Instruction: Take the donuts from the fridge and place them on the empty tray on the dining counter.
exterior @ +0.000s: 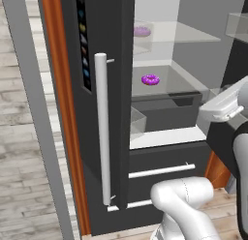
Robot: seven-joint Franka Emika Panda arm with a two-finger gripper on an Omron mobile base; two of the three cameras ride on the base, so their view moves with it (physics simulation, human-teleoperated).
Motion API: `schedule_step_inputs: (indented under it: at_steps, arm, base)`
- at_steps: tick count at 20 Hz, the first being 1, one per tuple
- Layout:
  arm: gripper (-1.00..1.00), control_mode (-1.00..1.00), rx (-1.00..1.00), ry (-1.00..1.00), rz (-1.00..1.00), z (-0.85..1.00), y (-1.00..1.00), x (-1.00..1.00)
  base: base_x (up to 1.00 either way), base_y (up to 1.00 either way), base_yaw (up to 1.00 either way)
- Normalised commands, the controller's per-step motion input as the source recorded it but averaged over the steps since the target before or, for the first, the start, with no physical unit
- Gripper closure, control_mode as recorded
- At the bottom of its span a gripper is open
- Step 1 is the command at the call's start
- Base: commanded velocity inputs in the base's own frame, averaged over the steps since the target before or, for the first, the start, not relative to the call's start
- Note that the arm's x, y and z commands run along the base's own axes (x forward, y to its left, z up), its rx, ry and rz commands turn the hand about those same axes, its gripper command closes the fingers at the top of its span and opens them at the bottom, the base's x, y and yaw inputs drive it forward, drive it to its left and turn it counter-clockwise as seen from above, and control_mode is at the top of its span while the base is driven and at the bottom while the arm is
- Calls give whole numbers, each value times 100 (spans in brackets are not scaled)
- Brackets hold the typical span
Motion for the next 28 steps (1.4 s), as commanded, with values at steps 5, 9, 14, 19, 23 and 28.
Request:
schedule_step_inputs:
  at_steps: [5, 9, 14, 19, 23, 28]
  arm:
    - [-100, 100, 0, 0, 0, 0, 0, 0]
    - [-100, 100, 0, 0, 0, 0, 0, 0]
    - [-100, 100, 0, 0, 0, 0, 0, 0]
    - [-100, 100, 0, 0, 0, 0, 0, 0]
    - [-100, 100, 0, 0, 0, 0, 0, 0]
    - [-100, 100, 0, 0, 0, 0, 0, 0]
  base:
    - [18, -26, 0]
    - [25, -27, 0]
    - [63, 0, 0]
    - [84, 0, 0]
    - [100, 0, 0]
    - [100, 0, 0]
